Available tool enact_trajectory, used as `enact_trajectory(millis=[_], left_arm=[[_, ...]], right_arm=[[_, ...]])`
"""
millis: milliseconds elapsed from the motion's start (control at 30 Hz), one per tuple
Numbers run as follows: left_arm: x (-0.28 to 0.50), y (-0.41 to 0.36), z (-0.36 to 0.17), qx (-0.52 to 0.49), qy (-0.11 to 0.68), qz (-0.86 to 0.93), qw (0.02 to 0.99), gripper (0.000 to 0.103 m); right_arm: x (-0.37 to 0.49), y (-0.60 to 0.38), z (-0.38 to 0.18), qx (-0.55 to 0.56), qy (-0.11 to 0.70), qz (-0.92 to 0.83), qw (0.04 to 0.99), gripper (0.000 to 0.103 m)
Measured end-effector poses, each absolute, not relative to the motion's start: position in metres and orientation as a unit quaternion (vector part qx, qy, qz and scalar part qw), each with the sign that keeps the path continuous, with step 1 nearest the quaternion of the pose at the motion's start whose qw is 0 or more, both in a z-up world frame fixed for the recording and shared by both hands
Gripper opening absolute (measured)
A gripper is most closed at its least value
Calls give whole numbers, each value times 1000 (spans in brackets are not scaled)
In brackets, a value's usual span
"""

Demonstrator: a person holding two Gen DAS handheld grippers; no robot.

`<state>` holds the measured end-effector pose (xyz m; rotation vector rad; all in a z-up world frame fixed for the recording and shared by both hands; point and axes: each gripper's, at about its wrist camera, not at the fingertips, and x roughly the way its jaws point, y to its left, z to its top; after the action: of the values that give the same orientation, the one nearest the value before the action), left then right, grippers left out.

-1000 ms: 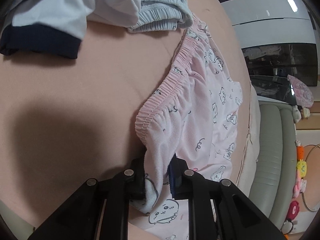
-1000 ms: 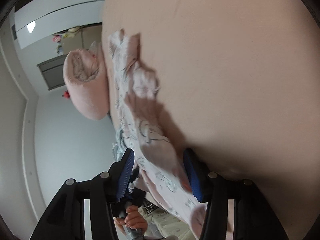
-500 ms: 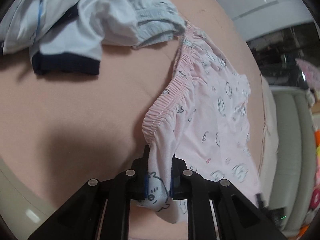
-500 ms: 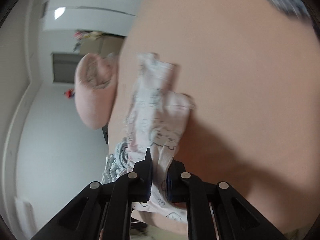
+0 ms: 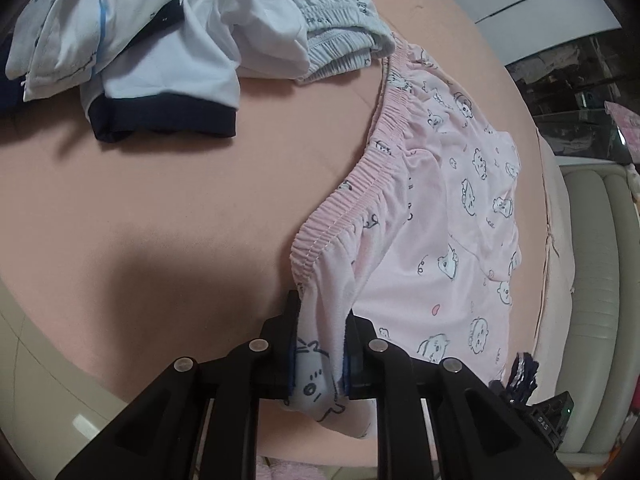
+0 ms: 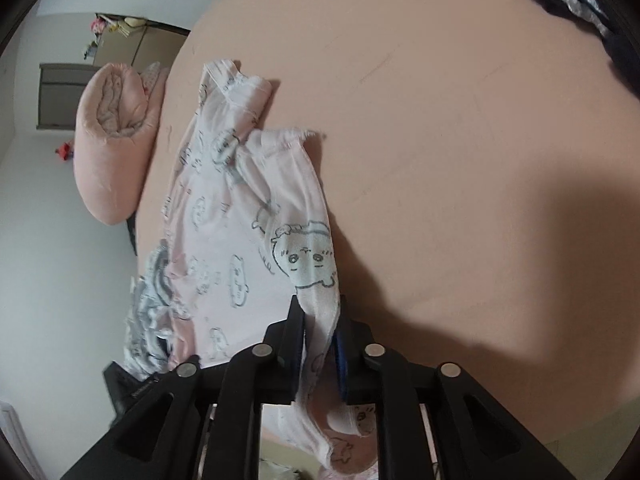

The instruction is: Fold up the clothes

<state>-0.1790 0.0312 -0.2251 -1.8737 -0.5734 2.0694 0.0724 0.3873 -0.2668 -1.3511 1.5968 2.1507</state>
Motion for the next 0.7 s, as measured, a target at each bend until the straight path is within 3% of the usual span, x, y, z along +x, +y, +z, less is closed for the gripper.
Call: enact_trajectory(millis=[33, 100, 133, 167, 200, 233, 267, 467, 633, 700], left_arm=[[-179, 31, -225, -654, -201, 715, 143, 16], [-180, 31, -224, -660, -200, 711, 140, 22], [-180, 31, -222, -664, -191, 710, 137, 31], [-180, 32, -221, -668, -182, 709, 135, 49], [-180, 33, -219, -666, -178, 710, 143, 60], [-180, 35, -217, -665, -174, 711, 149, 79], [-179, 36, -214, -662, -168, 714, 154, 87], [-172, 49, -194, -621, -66, 759, 183, 87], [-161, 53, -190, -585, 13, 792, 175, 87], [-163, 54, -193, -587, -1, 789, 180, 87]], right_arm=[[74, 389, -261, -447, 524, 722, 73, 37], [81, 393, -253, -438, 512, 735, 79, 67], [85, 395, -249, -433, 506, 741, 82, 69], [87, 399, -245, -428, 506, 744, 85, 70], [88, 401, -243, -426, 507, 744, 86, 70], [87, 403, -242, -426, 507, 744, 87, 70], [87, 404, -242, -429, 507, 742, 91, 70], [98, 399, -242, -437, 488, 752, 79, 70], [101, 378, -225, -463, 389, 792, 79, 70], [101, 370, -218, -467, 358, 804, 78, 70]])
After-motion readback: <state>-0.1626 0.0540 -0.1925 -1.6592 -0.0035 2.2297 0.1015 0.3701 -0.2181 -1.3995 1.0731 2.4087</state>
